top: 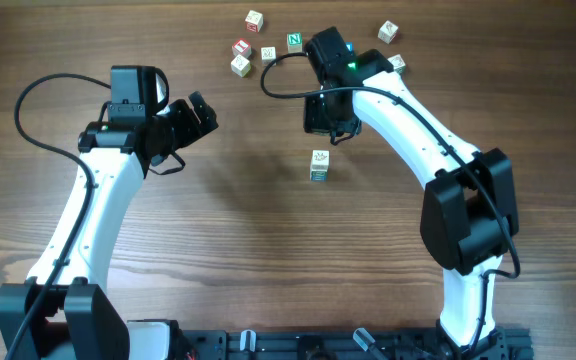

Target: Form a tower

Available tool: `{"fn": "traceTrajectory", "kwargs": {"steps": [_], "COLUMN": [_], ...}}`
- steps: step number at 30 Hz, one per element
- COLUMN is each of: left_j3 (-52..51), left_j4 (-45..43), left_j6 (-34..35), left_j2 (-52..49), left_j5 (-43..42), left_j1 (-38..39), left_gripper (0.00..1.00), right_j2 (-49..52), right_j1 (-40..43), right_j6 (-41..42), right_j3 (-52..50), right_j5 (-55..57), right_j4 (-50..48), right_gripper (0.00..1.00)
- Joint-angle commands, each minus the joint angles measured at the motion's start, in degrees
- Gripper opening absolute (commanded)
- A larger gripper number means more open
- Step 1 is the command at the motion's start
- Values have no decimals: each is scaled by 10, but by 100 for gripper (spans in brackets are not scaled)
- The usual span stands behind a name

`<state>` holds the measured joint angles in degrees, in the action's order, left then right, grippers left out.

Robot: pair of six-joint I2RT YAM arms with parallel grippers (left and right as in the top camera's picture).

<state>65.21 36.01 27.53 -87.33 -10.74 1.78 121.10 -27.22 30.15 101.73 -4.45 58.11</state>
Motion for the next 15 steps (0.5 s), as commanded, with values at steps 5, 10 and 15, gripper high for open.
{"fn": "traceTrajectory", "kwargs": {"steps": [5,10,15], "left_j3": [-3,-3,-3], "left_j4": [-2,-2,-2], "left_j6": [-1,-1,-1], "left_j2": [1,1,1], "left_j5": [3,3,3], "left_j1": [-1,-1,-1], "left_gripper": [100,100,100], "right_j2": [8,8,8], "right_j1": [1,1,1], "right_j6": [-17,-16,-17], "right_j3": [-1,-1,-1], "right_j5": [-32,-36,-47], "right_j4": [13,28,31], "right_gripper": [5,5,5]}}
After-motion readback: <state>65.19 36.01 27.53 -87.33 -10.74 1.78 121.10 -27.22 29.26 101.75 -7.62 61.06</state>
